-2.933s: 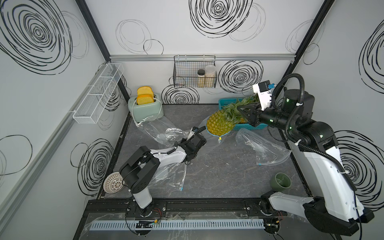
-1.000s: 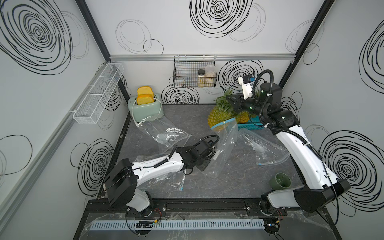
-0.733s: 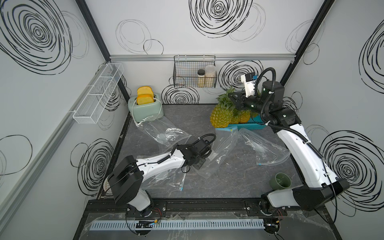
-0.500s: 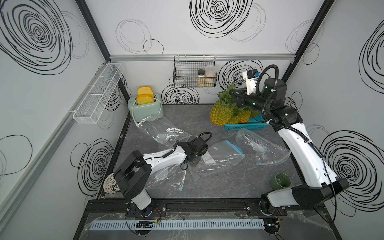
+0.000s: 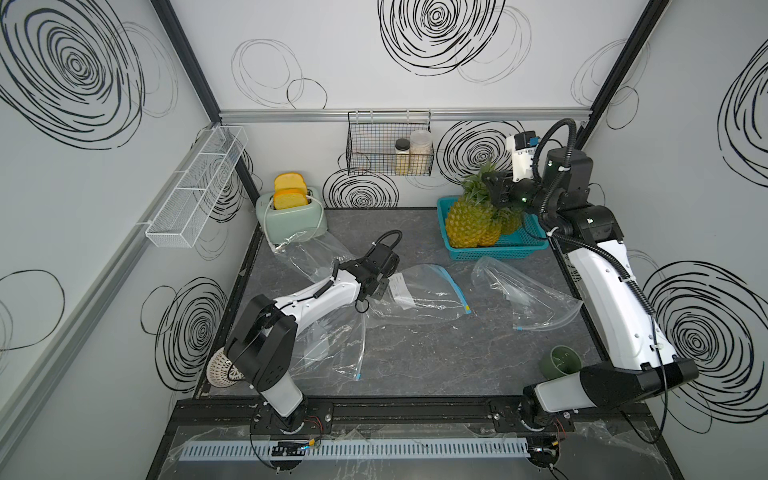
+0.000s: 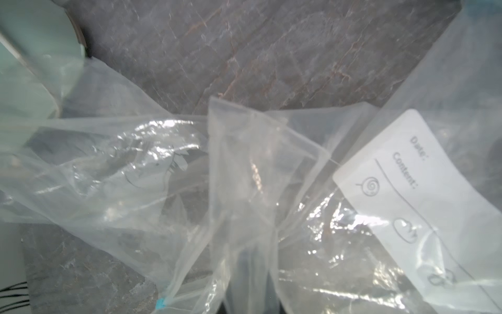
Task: Open the zip-top bag and take out the pineapple
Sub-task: Place the zipper food storage bag at the center of the board.
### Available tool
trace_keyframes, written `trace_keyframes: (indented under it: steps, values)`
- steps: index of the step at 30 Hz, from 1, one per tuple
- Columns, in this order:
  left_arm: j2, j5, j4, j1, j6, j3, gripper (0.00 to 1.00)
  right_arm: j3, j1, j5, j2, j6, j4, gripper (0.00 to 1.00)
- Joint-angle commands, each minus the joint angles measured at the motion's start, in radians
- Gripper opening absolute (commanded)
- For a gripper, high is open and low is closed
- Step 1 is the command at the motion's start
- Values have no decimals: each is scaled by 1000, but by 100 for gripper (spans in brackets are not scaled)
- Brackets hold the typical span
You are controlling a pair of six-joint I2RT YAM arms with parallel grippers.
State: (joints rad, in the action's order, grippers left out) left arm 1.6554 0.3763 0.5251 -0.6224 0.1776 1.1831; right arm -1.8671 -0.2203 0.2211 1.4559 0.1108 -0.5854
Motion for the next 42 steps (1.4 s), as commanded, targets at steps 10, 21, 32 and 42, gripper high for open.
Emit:
trace_keyframes:
  steps: [10, 21, 32, 42]
  values:
    - [-36, -48, -88, 21, 13, 29, 52, -64, 218, -111, 101, -40, 52, 0]
    - [-103, -76, -109, 30, 18, 5, 55, -55, 265, -200, 204, -19, 132, 0]
    - [-113, -115, -126, 32, 28, -9, 58, 87, 269, -296, 184, 36, 282, 0]
    - [-105, -140, -127, 38, 25, -12, 58, 205, 280, -375, 154, 58, 398, 0]
